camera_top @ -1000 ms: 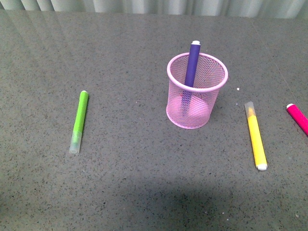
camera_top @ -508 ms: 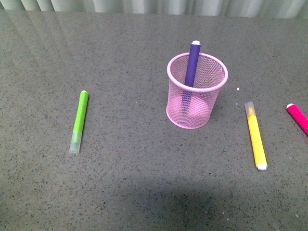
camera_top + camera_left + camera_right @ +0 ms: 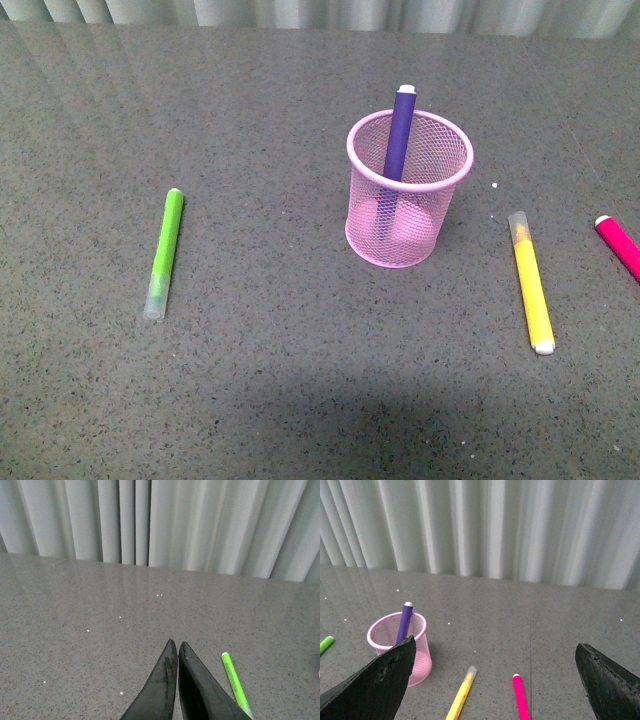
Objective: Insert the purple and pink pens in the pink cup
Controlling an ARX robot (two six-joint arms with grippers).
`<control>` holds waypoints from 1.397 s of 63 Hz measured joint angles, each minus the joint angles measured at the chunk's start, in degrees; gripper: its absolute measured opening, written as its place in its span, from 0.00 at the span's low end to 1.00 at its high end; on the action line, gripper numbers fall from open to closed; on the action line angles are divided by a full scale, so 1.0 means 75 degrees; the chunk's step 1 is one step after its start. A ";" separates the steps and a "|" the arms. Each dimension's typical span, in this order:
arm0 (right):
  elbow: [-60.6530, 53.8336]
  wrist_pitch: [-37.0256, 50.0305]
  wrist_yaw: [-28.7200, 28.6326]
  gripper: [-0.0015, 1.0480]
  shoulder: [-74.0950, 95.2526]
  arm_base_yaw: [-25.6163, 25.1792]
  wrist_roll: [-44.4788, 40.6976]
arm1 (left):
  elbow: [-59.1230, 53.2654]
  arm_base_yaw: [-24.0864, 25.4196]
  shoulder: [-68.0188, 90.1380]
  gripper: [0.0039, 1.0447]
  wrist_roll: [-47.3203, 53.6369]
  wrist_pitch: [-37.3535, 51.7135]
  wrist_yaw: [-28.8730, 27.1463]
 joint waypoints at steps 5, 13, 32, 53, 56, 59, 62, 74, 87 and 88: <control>0.0000 0.0000 0.0000 0.93 0.0000 0.0000 0.0000 | 0.0000 0.0000 0.0000 0.02 0.0000 0.0000 0.0000; 0.0000 0.0000 0.0000 0.93 0.0000 0.0000 0.0000 | 0.0000 0.0000 0.0000 0.07 -0.0003 0.0000 0.0000; 0.0000 0.0000 -0.0003 0.93 0.0000 0.0000 0.0000 | 0.0000 0.0000 0.0000 0.65 0.0000 0.0000 0.0000; 0.0000 0.0000 -0.0003 0.93 0.0000 0.0000 0.0000 | 0.0000 0.0000 0.0000 0.93 0.0012 0.0000 0.0000; 0.0000 0.0000 -0.0003 0.93 0.0000 0.0000 0.0000 | 0.0000 0.0000 0.0000 0.93 0.0012 0.0000 0.0000; 0.0000 0.0000 -0.0003 0.93 0.0000 0.0000 0.0000 | 0.0000 0.0000 0.0000 0.93 0.0012 0.0000 0.0000; 0.0000 0.0000 -0.0003 0.93 0.0000 0.0000 0.0000 | 0.0000 0.0000 0.0000 0.93 0.0012 0.0000 0.0000; 0.0000 0.0000 -0.0003 0.93 0.0000 0.0000 0.0000 | 0.0000 0.0000 0.0000 0.93 0.0012 0.0000 0.0000; 0.0895 -0.2002 0.1754 0.93 0.1352 0.0160 0.0309 | 0.0000 0.0000 0.0000 0.93 0.0012 0.0000 -0.0006; 0.1043 -0.2238 0.1941 0.93 0.1632 0.0102 0.0289 | 0.0000 0.0000 0.0000 0.93 0.0012 0.0000 -0.0009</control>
